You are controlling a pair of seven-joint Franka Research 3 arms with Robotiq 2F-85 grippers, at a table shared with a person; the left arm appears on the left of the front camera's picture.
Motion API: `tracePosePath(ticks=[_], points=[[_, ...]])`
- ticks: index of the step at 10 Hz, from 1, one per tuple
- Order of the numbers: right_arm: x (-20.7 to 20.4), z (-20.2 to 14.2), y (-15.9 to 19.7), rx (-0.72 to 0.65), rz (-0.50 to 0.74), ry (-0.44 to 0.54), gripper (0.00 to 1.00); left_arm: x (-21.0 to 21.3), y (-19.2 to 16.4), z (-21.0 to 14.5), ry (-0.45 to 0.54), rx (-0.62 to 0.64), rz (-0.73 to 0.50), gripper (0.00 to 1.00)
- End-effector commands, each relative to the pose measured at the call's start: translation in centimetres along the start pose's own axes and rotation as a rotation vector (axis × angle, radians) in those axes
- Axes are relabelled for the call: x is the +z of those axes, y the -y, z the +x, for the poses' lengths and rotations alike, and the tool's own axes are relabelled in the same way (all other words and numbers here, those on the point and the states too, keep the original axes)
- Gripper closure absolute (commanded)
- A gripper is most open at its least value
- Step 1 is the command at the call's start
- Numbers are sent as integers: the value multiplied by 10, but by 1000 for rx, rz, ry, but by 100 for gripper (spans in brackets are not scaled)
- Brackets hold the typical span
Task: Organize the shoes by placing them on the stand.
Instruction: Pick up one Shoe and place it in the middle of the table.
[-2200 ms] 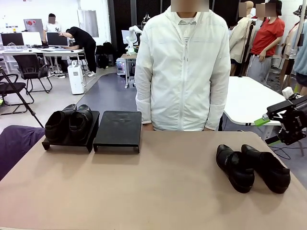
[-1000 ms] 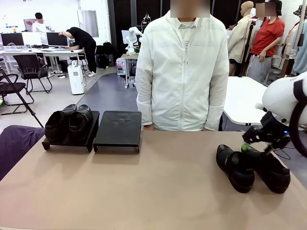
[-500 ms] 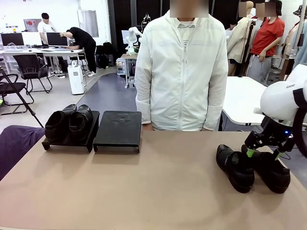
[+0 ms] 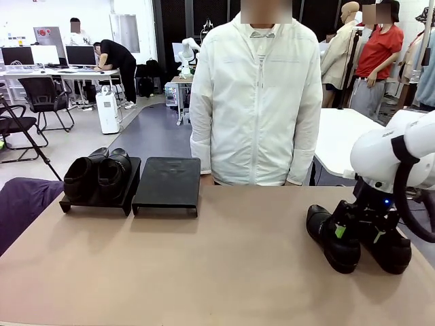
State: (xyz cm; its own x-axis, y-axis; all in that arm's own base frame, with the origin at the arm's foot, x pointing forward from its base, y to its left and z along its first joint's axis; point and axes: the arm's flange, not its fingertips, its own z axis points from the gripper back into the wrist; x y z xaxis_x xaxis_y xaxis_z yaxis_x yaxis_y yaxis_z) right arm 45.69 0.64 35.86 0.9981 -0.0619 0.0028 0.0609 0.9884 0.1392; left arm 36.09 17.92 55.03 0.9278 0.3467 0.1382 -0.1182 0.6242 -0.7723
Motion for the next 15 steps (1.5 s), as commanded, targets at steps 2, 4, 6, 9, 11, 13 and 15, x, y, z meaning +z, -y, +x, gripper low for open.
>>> tracePosePath(ticks=[2, 4, 6, 9, 11, 13, 15], points=[[-18, 18, -5, -71, 31, -29, 0, 1, -1, -2, -6, 1, 4, 0], [-17, 19, -6, -87, 80, -16, 0, 1, -1, -2, -6, 1, 4, 0], [-16, 19, -2, -98, 95, -25, 100, 1, -1, -2, -6, 1, 4, 0], [-13, 21, 4, -131, 140, -9, 100, 1, -1, -2, -6, 1, 4, 0], [-14, 25, 9, -145, 179, -12, 100, 1, -1, -2, -6, 1, 4, 0], [-16, 23, 12, -140, 190, -27, 100, 1, -1, -2, -6, 1, 4, 0], [-15, 23, 13, -140, 198, -20, 100, 1, -1, -2, -6, 1, 4, 0]])
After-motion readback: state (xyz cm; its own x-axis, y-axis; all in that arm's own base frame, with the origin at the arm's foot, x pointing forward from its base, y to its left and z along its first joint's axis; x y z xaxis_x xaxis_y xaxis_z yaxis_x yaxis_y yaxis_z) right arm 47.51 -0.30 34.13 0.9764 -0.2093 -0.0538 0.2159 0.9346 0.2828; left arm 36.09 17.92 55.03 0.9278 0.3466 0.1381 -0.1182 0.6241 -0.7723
